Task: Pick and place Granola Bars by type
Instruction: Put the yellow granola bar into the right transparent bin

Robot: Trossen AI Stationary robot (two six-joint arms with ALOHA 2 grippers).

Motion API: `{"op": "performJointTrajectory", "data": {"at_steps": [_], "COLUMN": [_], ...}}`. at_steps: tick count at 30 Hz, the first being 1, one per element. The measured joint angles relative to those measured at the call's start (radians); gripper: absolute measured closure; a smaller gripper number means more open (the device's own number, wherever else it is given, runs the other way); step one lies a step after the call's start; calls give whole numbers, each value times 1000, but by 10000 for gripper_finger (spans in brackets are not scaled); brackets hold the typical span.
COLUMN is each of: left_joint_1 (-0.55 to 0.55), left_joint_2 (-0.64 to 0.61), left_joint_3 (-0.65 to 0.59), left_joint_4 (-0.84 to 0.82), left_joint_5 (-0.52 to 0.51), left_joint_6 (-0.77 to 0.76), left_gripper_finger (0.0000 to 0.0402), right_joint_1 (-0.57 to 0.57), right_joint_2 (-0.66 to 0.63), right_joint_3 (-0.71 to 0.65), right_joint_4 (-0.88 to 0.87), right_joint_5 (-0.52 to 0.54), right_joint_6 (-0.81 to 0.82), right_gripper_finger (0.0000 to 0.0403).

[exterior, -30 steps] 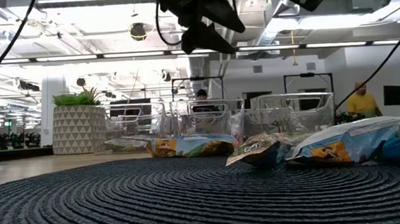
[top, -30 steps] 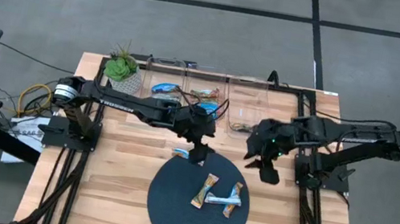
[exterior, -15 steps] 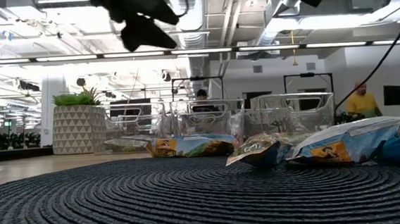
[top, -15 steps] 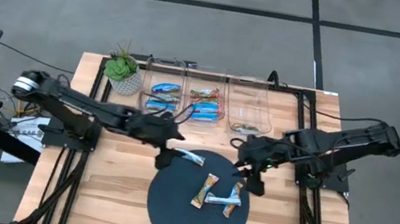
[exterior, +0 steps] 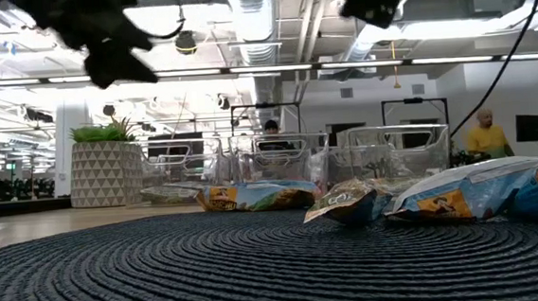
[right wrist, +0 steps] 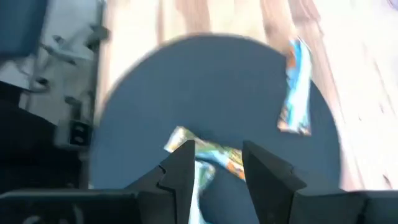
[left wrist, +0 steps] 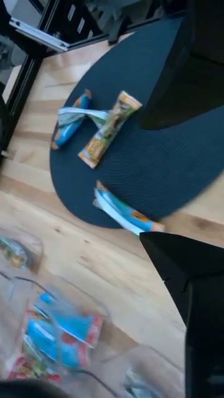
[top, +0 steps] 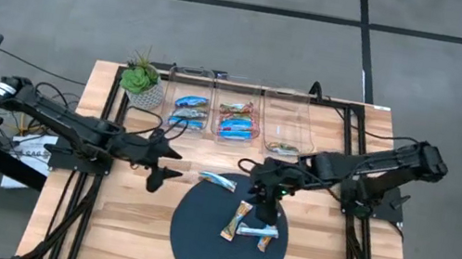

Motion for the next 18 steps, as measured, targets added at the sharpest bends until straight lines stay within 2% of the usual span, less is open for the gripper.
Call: {"op": "performJointTrajectory", "data": {"at_steps": [6,12,18], "left_joint_1": [-25,-32,-35], "left_joint_2": [-152,-291,-395], "left_joint_3": [-125,-192,-269], "left_joint_4": [-20,-163,-223], "left_joint_5": [-12,-36,-76], "left_joint_6": [-26,-45,-96], "left_gripper_finger": [127,127,127], "right_joint_1": [-38,-67,-94], "right_joint_2": [77,118,123], "right_joint_3": [56,99,101], "right_joint_4": [2,8,18], "right_joint_5": [-4,-6,-8], "right_joint_6": [0,0,0], "right_gripper_finger": [277,277,277]}}
